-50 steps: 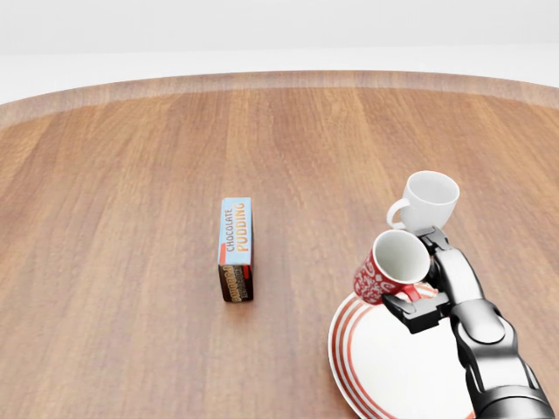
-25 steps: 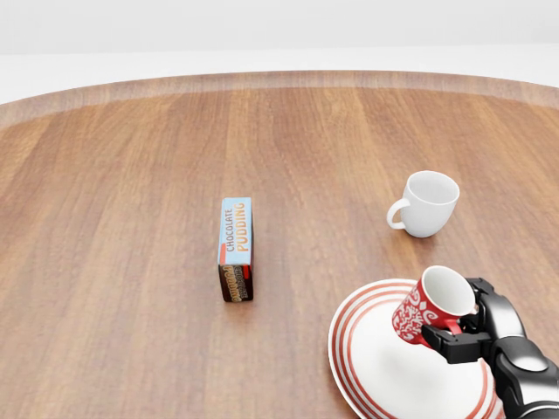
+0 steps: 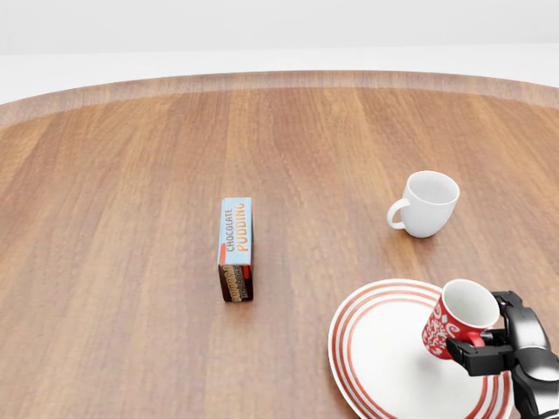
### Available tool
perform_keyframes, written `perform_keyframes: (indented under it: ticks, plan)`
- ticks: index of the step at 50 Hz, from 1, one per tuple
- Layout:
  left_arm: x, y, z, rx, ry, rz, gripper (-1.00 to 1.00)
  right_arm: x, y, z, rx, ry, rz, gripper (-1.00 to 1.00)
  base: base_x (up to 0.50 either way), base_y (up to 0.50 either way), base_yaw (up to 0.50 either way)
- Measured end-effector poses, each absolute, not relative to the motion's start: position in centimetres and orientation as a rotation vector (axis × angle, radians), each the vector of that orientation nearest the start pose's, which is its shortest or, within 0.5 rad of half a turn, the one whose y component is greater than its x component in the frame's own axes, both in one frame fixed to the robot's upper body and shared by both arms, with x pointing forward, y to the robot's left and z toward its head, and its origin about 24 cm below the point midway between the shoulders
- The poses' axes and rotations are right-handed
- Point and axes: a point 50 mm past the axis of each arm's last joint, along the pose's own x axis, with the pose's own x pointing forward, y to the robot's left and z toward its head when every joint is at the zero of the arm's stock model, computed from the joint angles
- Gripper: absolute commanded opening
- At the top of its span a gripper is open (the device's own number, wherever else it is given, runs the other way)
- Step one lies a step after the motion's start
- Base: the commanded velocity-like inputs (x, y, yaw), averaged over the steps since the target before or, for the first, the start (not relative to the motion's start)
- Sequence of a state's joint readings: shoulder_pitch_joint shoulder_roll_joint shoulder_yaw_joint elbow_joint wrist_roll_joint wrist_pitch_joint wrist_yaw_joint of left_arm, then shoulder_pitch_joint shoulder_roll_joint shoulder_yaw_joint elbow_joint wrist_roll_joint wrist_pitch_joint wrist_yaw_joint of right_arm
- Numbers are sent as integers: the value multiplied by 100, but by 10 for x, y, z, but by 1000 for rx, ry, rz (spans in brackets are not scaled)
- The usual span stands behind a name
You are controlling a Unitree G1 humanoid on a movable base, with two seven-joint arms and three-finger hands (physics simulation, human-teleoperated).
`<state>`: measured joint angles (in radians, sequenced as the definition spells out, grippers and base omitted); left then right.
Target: Pick up the red mug and put it on the plate
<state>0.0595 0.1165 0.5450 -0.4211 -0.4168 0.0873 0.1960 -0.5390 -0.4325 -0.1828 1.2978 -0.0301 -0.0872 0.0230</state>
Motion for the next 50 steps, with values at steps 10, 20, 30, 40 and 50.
perform_keyframes:
  ticks: [10, 20, 30, 40, 50]
  plan:
    - [193, 291, 133, -215, -387, 614, 100, 281, -305, -34, -326, 633, -301, -100, 0, 0, 0]
    - [194, 291, 133, -215, -386, 614, 100, 280, -298, -39, -365, 650, -271, -100, 0, 0, 0]
    - [193, 291, 133, -215, -387, 613, 100, 280, -293, -42, -381, 660, -249, -100, 0, 0, 0]
    - [194, 291, 133, -215, -384, 613, 100, 280, -292, -42, -383, 660, -248, -54, 0, 0, 0]
    - [194, 291, 132, -214, -379, 613, 100, 281, -293, -41, -390, 657, -255, -15, 0, 0, 0]
